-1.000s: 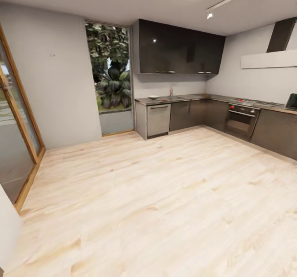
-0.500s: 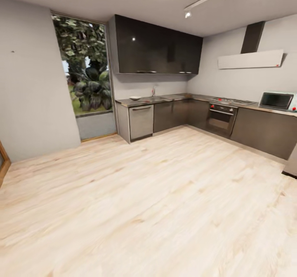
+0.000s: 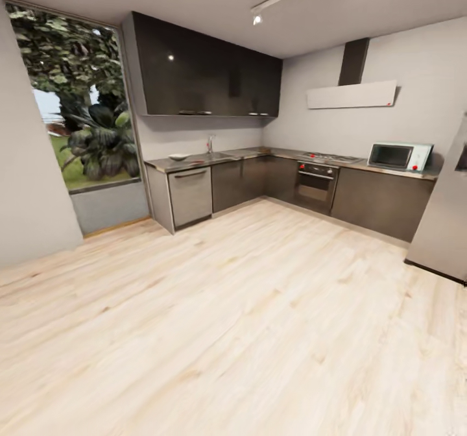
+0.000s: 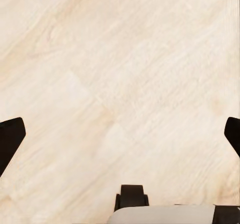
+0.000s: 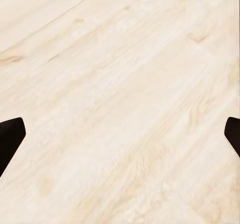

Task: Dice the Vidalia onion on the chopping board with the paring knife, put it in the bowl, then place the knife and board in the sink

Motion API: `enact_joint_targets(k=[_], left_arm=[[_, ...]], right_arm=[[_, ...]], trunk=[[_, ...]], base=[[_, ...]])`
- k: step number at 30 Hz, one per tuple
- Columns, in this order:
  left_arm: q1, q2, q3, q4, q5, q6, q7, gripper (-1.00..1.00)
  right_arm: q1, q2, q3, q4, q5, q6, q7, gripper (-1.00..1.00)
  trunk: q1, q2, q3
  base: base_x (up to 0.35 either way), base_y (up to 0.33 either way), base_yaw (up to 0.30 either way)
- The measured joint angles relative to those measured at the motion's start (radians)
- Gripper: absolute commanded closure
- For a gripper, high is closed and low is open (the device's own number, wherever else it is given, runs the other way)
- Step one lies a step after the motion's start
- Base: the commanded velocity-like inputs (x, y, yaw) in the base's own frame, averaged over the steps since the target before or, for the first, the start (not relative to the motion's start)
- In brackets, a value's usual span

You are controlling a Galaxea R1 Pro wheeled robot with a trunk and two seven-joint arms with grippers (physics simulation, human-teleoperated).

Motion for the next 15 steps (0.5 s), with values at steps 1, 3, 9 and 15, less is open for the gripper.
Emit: enact_joint_targets(k=[1,3,9,15], left_arm=[[0.0,0.0,0.0,0.0,0.0,0.0,0.0,-1.0],[0.0,0.0,0.0,0.0,0.0,0.0,0.0,-1.0],[0.0,0.0,0.0,0.0,0.0,0.0,0.0,-1.0],[0.0,0.0,0.0,0.001,0.0,0.0,0.0,-1.0]], right_arm=[[0.0,0.0,0.0,0.0,0.0,0.0,0.0,-1.0],[0.0,0.0,0.0,0.0,0.0,0.0,0.0,-1.0],[0.0,0.0,0.0,0.0,0.0,0.0,0.0,-1.0],[0.0,0.0,0.0,0.001,0.0,0.0,0.0,-1.0]], trunk=[[0.0,0.0,0.0],[0.0,0.0,0.0],[0.0,0.0,0.0],[0.0,0.0,0.0]], base=[[0.344,0.0,-0.292],[0.344,0.0,-0.292],[0.344,0.0,-0.271],[0.344,0.0,-0.212]])
